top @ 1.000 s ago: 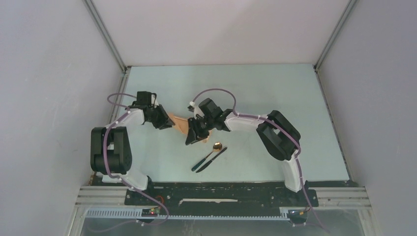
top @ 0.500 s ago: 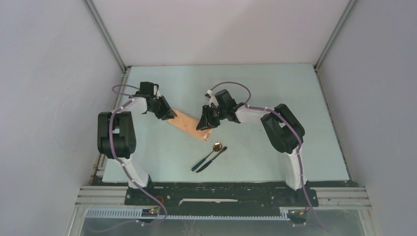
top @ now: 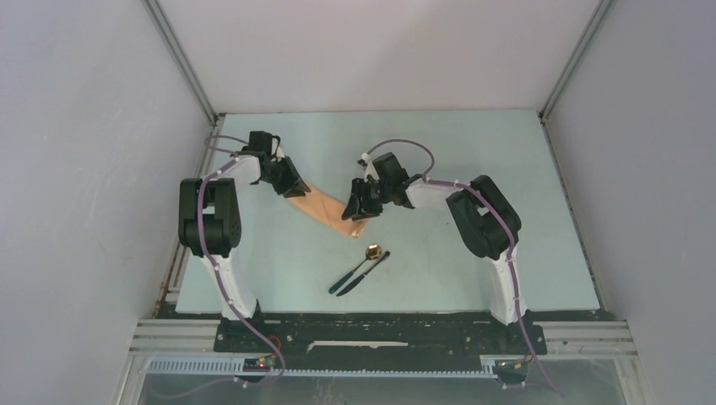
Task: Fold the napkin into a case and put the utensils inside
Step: Smooth out the smaller rectangle-folded napkin at the center of the board, then rotate the smaller rectangle-folded napkin at the center of the board, then smooth out the smaller rectangle-folded napkin at the center of the board.
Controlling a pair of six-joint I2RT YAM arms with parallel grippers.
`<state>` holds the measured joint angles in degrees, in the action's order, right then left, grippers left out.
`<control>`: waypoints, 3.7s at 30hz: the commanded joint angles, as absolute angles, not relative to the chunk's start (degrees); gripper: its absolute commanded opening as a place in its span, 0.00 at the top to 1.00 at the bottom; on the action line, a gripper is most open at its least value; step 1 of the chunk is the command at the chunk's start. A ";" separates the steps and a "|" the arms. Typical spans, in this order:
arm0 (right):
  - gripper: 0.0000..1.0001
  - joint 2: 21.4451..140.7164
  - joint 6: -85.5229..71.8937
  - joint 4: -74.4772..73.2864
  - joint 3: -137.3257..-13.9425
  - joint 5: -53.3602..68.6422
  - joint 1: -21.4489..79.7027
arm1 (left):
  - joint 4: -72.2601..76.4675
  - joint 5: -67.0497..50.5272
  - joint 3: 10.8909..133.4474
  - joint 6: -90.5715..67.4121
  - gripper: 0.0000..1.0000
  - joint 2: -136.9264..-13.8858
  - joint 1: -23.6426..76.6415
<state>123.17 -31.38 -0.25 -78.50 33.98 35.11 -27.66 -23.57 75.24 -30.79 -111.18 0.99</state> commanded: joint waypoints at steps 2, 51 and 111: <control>0.44 115.25 -24.41 -11.39 -81.80 27.48 36.90 | -31.71 -24.86 81.17 -26.99 0.68 -110.15 0.52; 0.32 131.11 -36.22 -3.57 -98.97 16.43 34.20 | -39.24 -22.19 107.84 -21.75 0.37 -125.96 2.16; 0.39 133.69 -62.36 29.44 -83.83 47.71 40.45 | 0.37 -33.02 38.39 -40.96 0.79 -94.00 0.67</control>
<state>130.58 -60.07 25.93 -83.11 46.37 39.29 -1.89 -33.61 38.37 -41.80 -89.36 1.08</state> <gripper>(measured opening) 0.593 0.200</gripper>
